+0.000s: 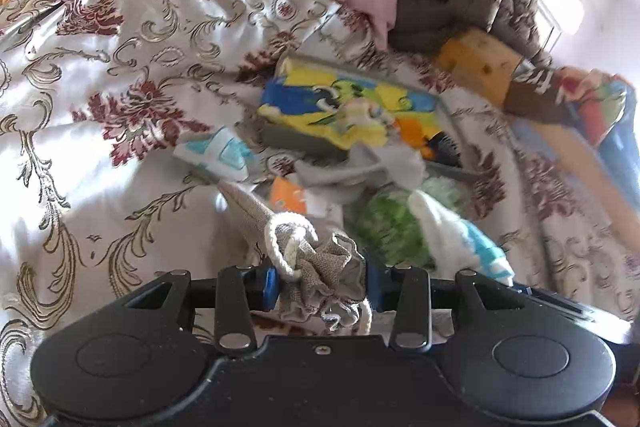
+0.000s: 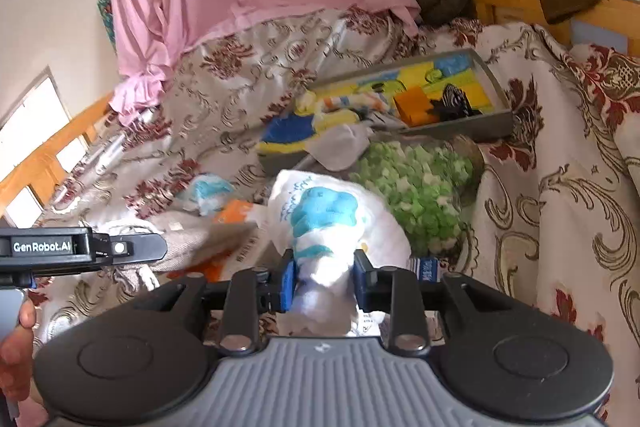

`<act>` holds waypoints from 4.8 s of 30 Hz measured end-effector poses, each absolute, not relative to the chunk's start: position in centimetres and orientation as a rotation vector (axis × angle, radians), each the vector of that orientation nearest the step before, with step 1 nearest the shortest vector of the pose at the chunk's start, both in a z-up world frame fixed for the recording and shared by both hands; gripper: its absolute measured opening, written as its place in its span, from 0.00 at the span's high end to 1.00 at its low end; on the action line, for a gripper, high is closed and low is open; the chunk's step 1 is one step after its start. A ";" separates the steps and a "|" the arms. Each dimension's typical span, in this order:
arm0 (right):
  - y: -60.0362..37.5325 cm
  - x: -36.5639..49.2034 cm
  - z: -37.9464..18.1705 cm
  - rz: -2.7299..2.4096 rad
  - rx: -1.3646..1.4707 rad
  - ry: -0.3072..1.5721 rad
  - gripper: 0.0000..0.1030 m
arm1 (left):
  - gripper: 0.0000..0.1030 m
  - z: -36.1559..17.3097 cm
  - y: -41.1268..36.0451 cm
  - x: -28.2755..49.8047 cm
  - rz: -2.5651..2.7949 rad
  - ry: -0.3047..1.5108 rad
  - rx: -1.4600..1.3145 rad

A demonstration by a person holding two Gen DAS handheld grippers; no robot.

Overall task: Organize soft objects
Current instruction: 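Lift the beige pouch and whale-print cloth up from the pile, then carry the pouch and whale-print cloth over the tray and lower them, then open the left tool to drop the pouch while the right tool releases the cloth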

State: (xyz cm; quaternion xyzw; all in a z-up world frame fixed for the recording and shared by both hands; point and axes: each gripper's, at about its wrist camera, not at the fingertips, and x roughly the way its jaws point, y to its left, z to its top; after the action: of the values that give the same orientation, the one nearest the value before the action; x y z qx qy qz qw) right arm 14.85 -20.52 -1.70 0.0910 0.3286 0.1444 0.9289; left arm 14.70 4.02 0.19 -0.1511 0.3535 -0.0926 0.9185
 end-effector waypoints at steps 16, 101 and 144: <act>-19.6 15.8 -3.1 0.250 0.146 0.717 0.36 | 0.46 -2.3 3.3 16.9 -0.137 0.793 -0.265; -25.1 39.5 -0.2 0.135 0.128 0.365 0.80 | 0.58 3.0 -3.9 42.6 -0.177 0.449 -0.163; -27.2 34.0 4.6 0.112 0.135 0.376 0.20 | 0.15 4.6 -4.4 37.1 -0.116 0.522 -0.179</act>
State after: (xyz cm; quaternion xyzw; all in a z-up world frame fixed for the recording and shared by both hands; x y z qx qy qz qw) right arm 34.01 -27.25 4.64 0.0669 0.1868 0.0557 0.9785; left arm 37.13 -4.39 4.57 -0.0885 0.2576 -0.0572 0.9605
